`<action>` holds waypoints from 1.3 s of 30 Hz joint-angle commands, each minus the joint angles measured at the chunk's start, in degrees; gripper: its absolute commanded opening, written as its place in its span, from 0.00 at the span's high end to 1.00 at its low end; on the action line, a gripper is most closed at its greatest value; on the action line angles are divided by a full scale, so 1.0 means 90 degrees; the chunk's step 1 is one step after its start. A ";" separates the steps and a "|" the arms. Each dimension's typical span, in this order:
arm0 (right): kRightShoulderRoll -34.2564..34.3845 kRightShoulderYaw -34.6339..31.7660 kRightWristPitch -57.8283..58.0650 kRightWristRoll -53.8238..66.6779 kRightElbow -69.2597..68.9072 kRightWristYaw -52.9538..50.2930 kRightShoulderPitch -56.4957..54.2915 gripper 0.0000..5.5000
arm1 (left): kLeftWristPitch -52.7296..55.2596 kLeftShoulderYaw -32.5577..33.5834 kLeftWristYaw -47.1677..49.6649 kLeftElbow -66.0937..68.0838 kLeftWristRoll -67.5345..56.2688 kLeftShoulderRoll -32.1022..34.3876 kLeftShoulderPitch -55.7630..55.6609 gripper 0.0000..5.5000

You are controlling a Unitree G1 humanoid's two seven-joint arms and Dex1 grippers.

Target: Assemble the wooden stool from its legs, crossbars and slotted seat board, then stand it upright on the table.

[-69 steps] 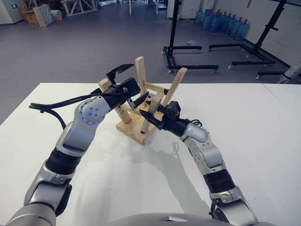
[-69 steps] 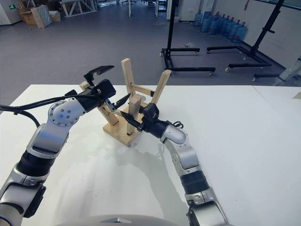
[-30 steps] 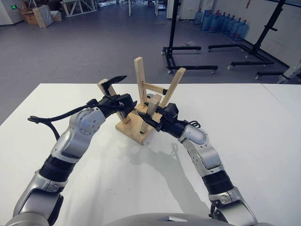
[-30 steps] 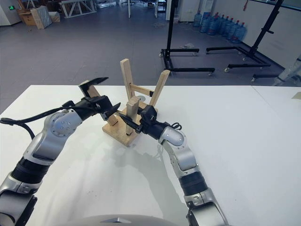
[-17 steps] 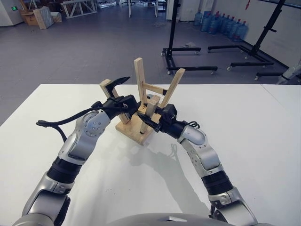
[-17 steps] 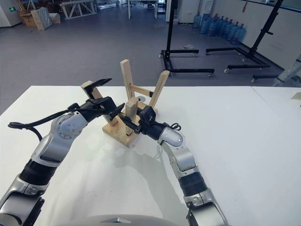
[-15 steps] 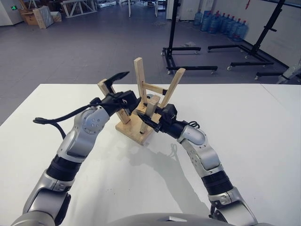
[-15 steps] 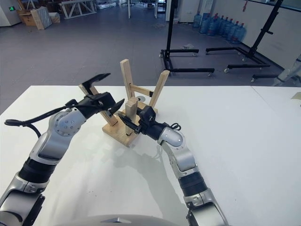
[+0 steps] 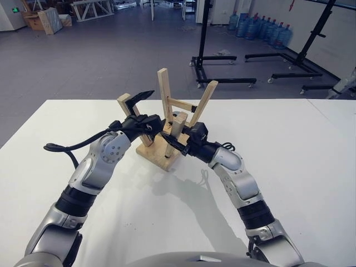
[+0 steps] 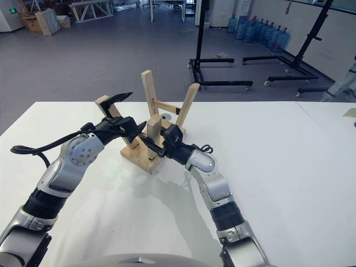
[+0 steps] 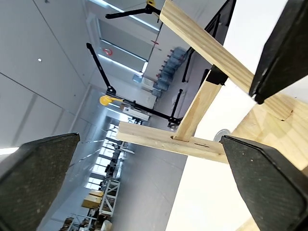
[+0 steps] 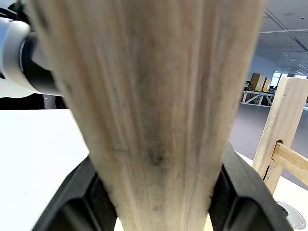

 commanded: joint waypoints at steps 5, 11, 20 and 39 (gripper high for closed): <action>0.0061 0.0370 0.0262 -0.0427 0.0742 -0.0049 0.0320 0.63 | 0.0000 -0.0189 -0.0135 0.0275 0.0052 -0.0121 0.0208 0.02; 0.0086 0.0315 0.0117 -0.0286 0.1198 0.0073 0.0683 0.63 | -0.0014 -0.0184 -0.0158 0.0288 0.0047 -0.0169 0.0167 0.02; 0.0120 0.0258 0.0723 -0.0024 0.1331 0.0130 0.0644 0.63 | 0.0025 -0.0088 -0.0162 0.0213 0.0038 -0.0210 0.0112 0.02; 0.0025 0.0317 0.0977 0.0208 0.1202 0.0347 0.0668 0.63 | 0.0234 0.0074 -0.0282 -0.0069 0.0104 0.0055 -0.0016 0.02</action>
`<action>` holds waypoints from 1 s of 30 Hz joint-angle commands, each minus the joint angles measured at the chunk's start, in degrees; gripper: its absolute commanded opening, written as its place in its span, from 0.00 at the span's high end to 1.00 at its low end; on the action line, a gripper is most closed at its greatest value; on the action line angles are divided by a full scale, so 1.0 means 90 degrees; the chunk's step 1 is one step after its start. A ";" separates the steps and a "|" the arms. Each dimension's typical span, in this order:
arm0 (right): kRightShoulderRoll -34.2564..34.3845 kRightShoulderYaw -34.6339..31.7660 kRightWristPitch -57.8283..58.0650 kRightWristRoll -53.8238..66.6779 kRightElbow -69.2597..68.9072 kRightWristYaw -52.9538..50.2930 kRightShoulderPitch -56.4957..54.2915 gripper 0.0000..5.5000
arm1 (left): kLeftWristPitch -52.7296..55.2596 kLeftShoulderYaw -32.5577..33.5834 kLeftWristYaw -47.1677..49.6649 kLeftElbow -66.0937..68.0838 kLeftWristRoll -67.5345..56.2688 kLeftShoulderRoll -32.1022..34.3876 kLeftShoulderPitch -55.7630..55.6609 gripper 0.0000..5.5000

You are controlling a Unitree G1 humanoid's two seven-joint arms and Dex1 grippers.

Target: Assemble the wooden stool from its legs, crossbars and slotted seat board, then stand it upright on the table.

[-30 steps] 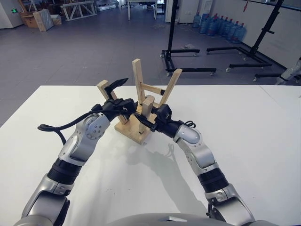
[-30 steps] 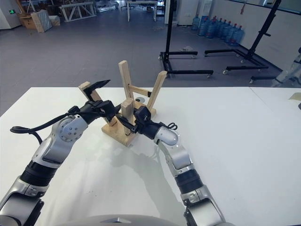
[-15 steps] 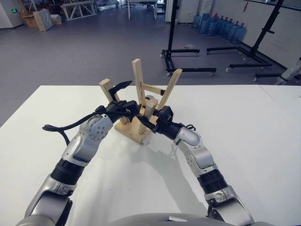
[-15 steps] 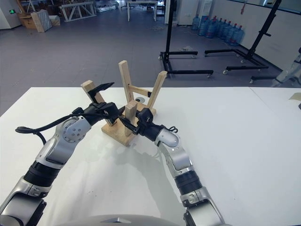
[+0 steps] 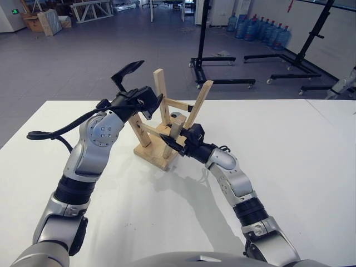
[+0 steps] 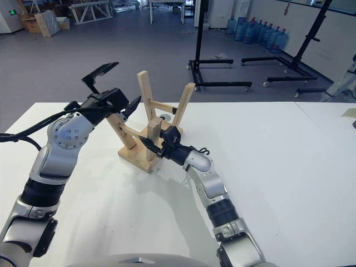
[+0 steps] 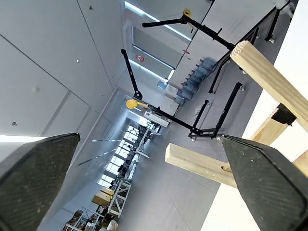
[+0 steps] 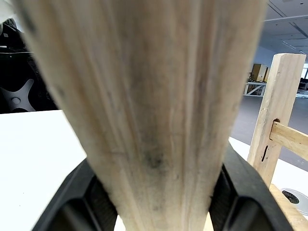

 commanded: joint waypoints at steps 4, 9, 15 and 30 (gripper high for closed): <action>-0.0142 0.0414 0.1419 0.0056 0.0149 0.0182 0.0719 0.63 | -0.1238 -0.1330 0.0669 0.1729 0.1171 0.0267 0.1259 0.02; -0.0156 0.0417 0.1481 0.0047 0.0109 0.0179 0.0641 0.63 | -0.1052 -0.0791 0.0775 0.1391 0.0721 0.0025 0.0666 0.02; -0.0162 0.0392 0.1464 0.0036 0.0121 0.0159 0.0652 0.63 | -0.0114 -0.0037 0.0206 -0.0072 0.0019 -0.0273 -0.0698 0.02; -0.0492 0.0218 0.1509 0.0251 -0.0130 0.0407 0.0787 0.63 | 0.1277 0.2961 -0.0294 0.2488 -0.2185 0.1482 -0.2825 0.02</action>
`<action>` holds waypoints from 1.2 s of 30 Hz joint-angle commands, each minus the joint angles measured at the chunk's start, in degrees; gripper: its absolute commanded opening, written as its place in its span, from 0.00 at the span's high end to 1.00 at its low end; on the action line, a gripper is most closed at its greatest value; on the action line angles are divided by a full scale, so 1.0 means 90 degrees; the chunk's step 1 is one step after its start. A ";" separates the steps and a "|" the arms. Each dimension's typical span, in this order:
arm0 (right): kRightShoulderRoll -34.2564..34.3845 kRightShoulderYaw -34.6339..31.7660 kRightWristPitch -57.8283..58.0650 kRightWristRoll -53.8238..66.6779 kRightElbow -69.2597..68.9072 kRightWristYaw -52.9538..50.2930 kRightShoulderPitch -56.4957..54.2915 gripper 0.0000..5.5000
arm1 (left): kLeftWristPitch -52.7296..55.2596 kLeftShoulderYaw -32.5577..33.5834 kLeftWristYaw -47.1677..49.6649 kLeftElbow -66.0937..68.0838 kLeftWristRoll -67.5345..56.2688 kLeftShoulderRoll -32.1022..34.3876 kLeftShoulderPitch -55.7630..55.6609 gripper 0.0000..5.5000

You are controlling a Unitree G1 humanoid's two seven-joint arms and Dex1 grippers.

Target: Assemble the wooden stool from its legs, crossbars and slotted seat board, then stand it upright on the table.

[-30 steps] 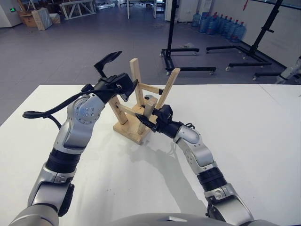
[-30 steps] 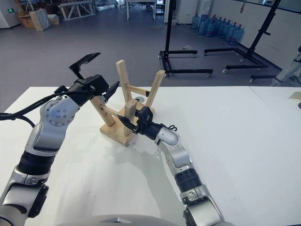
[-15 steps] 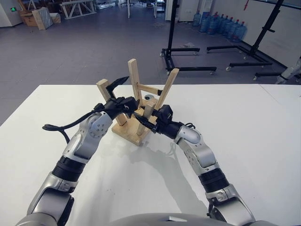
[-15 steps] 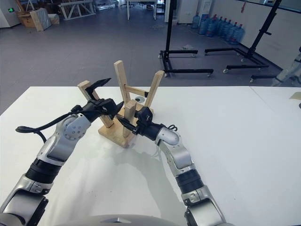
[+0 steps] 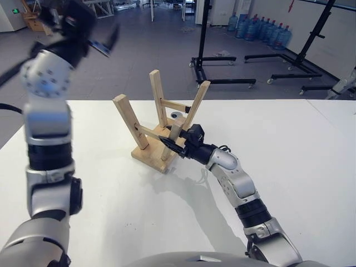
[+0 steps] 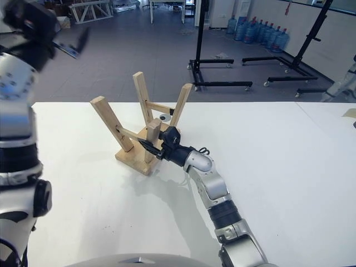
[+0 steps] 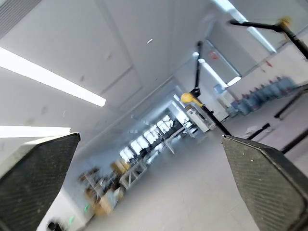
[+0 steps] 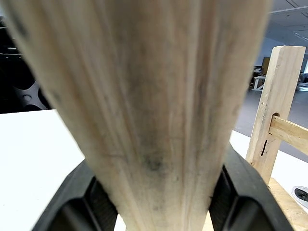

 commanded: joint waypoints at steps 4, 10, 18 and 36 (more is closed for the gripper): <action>-0.0501 0.0193 0.1095 0.0220 0.0093 0.0503 0.0800 0.63 | -0.0942 0.0432 -0.0491 0.1992 -0.0646 0.0840 0.0611 0.02; -0.0942 0.0179 0.1334 0.0758 -0.0417 0.1122 0.0969 0.63 | -0.2288 -0.0197 -0.0728 0.3341 -0.0926 -0.0241 0.2473 0.02; -0.1267 0.0230 0.1460 0.0919 -0.0659 0.1330 0.1081 0.63 | -0.2082 -0.0879 -0.0447 0.2244 -0.0984 -0.1055 0.2896 0.02; -0.0716 0.1386 0.1675 0.0144 -0.0506 0.0649 0.0484 0.63 | -0.0460 -0.1795 0.0490 -0.0259 -0.0418 -0.1619 0.3415 0.02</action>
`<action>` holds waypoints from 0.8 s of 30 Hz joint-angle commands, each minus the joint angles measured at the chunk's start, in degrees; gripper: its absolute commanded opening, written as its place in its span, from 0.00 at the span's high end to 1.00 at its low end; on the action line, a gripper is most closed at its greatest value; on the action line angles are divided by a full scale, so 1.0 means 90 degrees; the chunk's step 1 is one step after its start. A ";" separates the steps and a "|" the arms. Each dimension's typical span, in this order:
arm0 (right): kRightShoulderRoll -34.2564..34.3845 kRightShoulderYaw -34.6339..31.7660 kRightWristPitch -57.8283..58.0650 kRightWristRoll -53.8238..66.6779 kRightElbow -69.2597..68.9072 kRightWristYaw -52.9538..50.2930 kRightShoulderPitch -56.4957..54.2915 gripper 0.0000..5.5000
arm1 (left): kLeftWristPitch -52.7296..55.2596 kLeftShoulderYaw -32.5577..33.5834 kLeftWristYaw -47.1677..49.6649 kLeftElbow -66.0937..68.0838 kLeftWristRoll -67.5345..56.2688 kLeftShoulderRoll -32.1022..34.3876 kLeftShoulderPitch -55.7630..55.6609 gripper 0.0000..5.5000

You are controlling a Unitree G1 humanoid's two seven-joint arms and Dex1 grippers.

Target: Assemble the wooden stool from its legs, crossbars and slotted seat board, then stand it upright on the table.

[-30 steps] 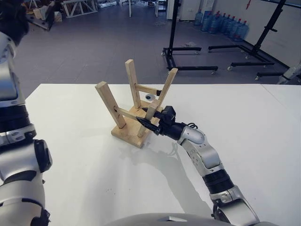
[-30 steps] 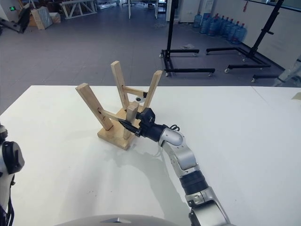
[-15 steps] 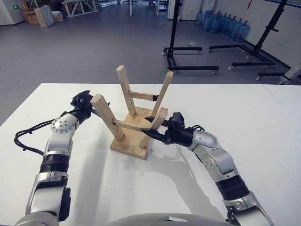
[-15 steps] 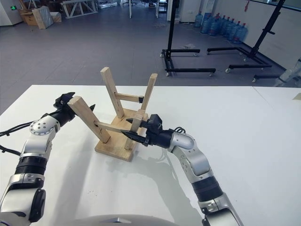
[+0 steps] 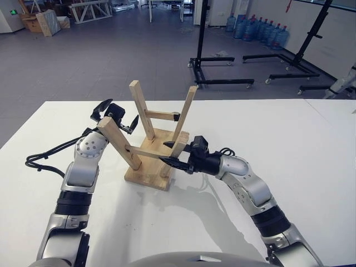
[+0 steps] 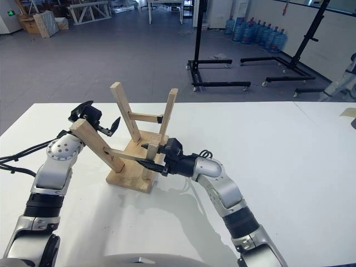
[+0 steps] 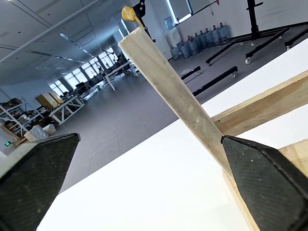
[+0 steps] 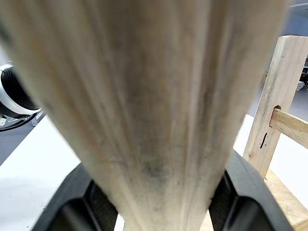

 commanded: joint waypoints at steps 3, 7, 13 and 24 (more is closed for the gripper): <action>0.0227 0.0975 0.1065 -0.0819 0.0748 -0.0354 0.0059 0.63 | 0.0004 -0.0442 -0.0156 -0.0337 -0.0066 -0.0255 0.0014 0.02; 0.0270 0.1125 0.0986 -0.1051 0.0816 -0.0494 -0.0070 0.63 | -0.0005 -0.0467 -0.0165 -0.0313 -0.0070 -0.0245 -0.0014 0.02; 0.0487 0.1188 0.1033 -0.1103 0.0957 -0.0668 -0.0267 0.63 | -0.0009 -0.0529 -0.0143 -0.0380 -0.0041 -0.0261 0.0090 0.02; 0.1006 0.0933 0.1040 -0.0953 0.1306 -0.0993 -0.0666 0.63 | -0.0121 -0.0716 -0.0103 -0.0484 0.0042 -0.0190 0.0290 0.02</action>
